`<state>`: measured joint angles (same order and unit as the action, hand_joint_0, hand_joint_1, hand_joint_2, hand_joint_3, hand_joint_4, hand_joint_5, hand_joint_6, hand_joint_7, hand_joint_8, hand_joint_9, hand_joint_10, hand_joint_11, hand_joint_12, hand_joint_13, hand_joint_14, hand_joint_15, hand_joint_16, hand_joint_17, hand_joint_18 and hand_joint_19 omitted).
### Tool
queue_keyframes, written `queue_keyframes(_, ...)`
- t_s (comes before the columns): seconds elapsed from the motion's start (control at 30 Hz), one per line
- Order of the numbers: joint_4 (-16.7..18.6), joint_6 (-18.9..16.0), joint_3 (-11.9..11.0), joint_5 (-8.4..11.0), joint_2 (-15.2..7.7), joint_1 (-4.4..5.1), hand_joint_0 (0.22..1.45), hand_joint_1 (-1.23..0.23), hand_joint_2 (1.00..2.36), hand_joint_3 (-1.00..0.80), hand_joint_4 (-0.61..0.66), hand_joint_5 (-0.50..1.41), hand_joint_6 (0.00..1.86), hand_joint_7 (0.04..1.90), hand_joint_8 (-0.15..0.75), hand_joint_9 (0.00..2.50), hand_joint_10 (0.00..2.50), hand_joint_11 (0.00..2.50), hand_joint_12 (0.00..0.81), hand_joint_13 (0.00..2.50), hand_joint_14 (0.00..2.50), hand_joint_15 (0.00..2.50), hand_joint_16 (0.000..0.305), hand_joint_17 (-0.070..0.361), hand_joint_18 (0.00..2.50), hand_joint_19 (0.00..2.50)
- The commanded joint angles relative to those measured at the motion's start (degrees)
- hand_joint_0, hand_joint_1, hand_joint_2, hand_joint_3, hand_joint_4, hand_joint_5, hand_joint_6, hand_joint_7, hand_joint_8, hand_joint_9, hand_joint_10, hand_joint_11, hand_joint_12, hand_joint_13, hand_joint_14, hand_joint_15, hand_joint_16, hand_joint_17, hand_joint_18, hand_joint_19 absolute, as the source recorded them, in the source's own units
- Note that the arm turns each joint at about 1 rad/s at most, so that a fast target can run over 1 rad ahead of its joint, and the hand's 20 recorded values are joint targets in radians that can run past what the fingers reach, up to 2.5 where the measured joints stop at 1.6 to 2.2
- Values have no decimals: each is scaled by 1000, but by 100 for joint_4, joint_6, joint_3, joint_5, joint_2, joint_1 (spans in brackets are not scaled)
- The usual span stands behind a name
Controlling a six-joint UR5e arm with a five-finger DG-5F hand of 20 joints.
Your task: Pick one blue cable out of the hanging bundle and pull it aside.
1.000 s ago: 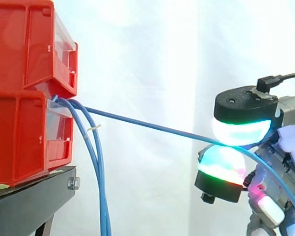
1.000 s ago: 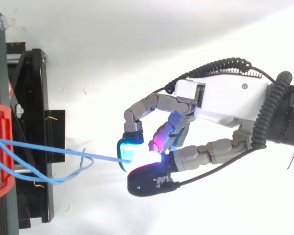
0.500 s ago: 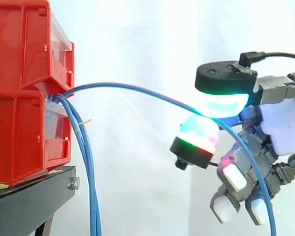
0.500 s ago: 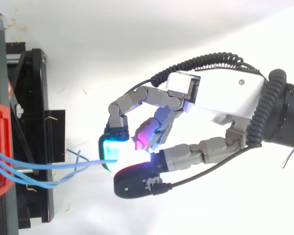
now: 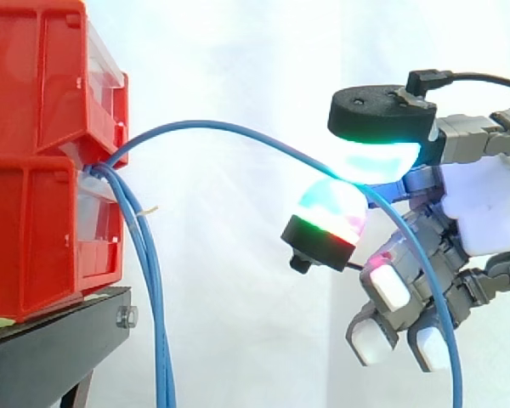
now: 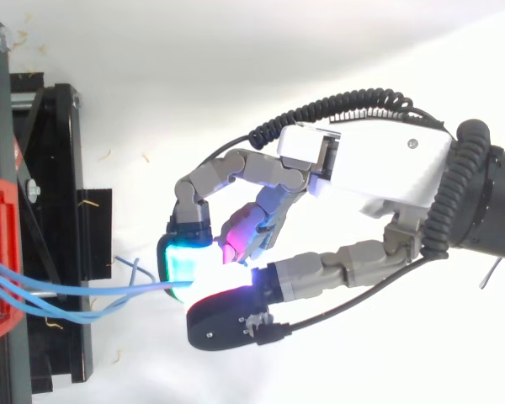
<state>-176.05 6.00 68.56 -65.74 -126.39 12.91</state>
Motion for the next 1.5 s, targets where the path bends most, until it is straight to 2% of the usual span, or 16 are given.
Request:
queue_keyframes(0.0, 1, -3, -1, 0, 0, 1, 544, -773, 1043, 76, -55, -47, 890, 1275, 394, 1132, 10, 531, 434, 893, 12, 430, 68, 153, 1049, 391)
queue_keyframes(0.8, 1, 6, -1, 0, 0, 1, 534, -769, 1087, 58, -54, -45, 889, 1273, 399, 1133, 10, 535, 441, 893, 11, 429, 69, 155, 1060, 380)
queue_keyframes(1.47, 1, 6, -1, 0, 0, 1, 540, -770, 1062, 64, -54, -46, 890, 1267, 399, 1135, 12, 530, 441, 879, 11, 425, 69, 156, 1051, 381)
